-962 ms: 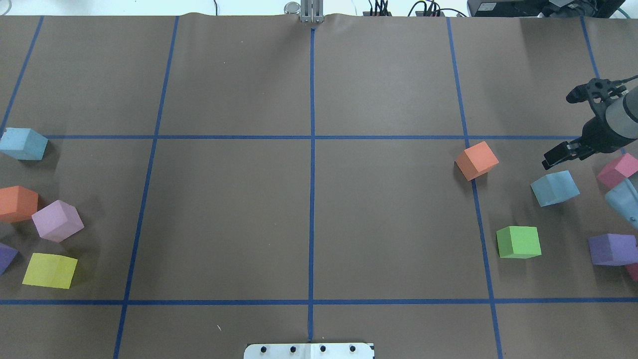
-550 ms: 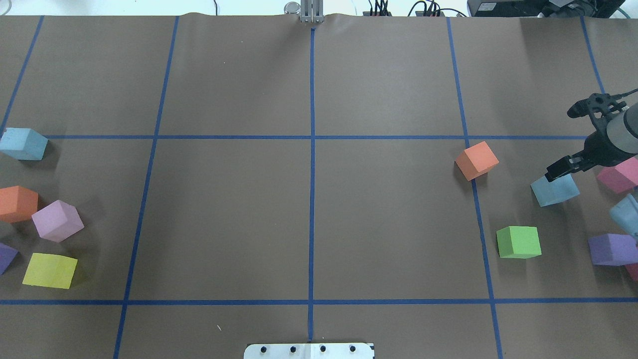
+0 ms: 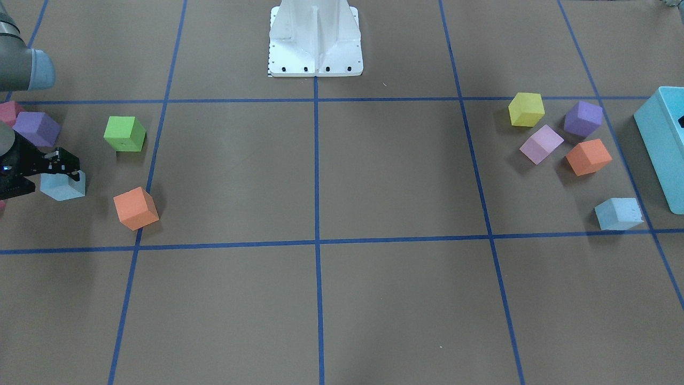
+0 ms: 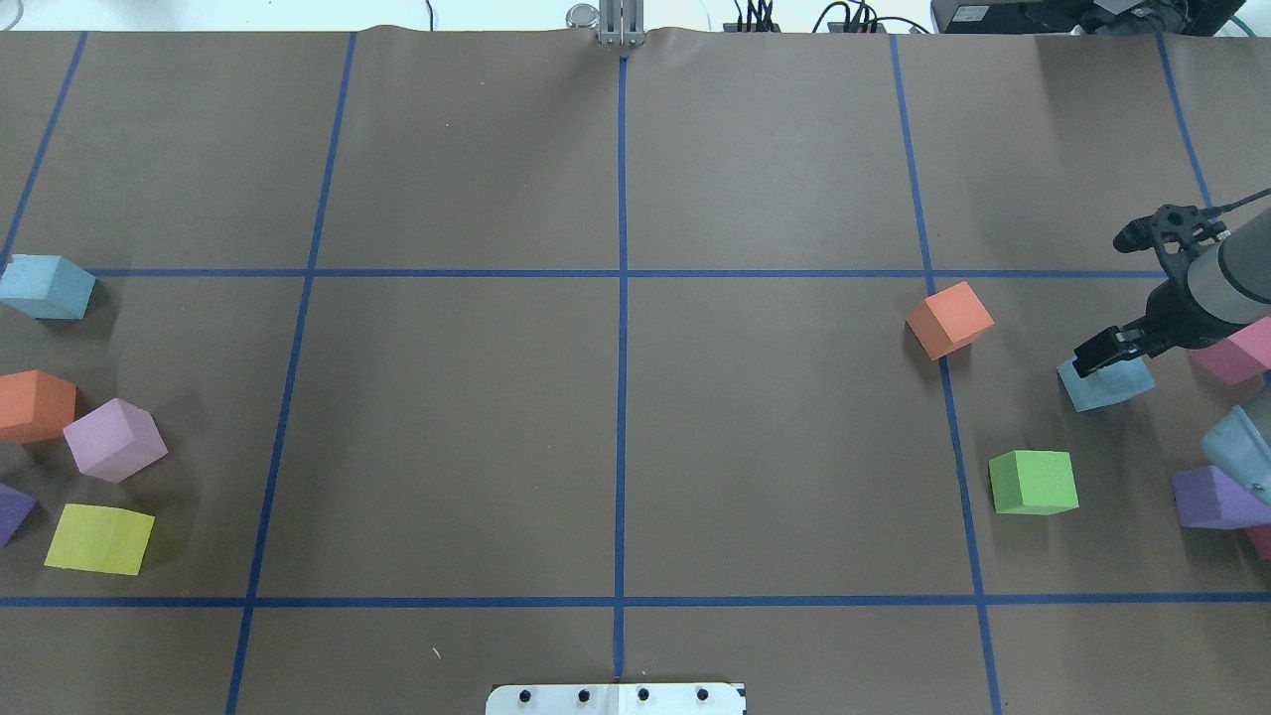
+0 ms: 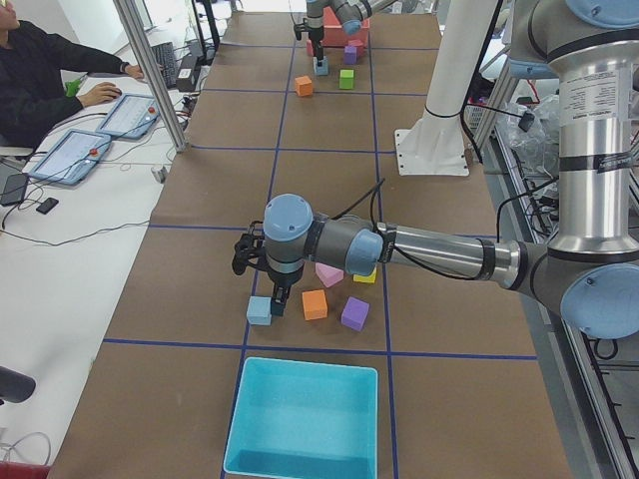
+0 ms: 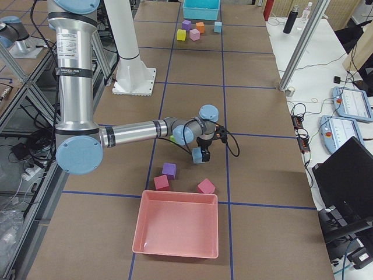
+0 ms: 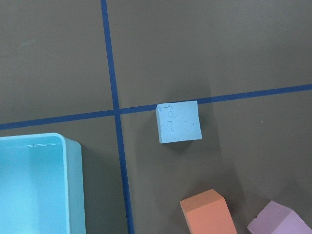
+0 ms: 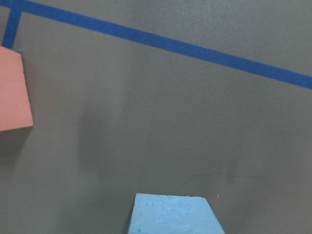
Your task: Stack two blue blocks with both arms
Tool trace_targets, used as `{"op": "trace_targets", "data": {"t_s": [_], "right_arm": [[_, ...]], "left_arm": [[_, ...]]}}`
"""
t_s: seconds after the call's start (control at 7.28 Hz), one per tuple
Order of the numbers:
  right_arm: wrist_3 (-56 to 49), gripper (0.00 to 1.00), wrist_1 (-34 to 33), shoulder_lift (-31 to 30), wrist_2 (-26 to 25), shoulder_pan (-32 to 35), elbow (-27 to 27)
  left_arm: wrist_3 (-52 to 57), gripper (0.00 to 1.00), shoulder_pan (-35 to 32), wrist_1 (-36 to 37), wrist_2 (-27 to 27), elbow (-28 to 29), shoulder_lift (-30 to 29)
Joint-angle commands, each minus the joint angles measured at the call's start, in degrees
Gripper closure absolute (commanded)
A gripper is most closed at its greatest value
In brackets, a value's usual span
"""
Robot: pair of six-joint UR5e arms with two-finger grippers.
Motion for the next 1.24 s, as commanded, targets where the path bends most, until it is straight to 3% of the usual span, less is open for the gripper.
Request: {"op": "trace_targets", "data": {"t_s": [0.0, 0.55, 0.82, 1.1], "right_arm": [[0.1, 0.00, 0.0, -0.2, -1.1, -1.1, -0.1], [0.3, 0.03, 0.4, -0.2, -1.8, -2.4, -0.9], [0.3, 0.21, 1.1, 0.0, -1.7, -2.5, -1.1], [0.4, 0.48, 1.2, 0.2, -1.8, -2.5, -1.3]], "left_arm": [[0.0, 0.02, 0.0, 0.0, 0.0, 0.0, 0.0], [0.0, 0.02, 0.0, 0.0, 0.0, 0.2, 0.0], [0.0, 0.02, 0.0, 0.0, 0.0, 0.2, 0.0], [0.0, 0.02, 0.0, 0.0, 0.0, 0.1, 0.0]]}}
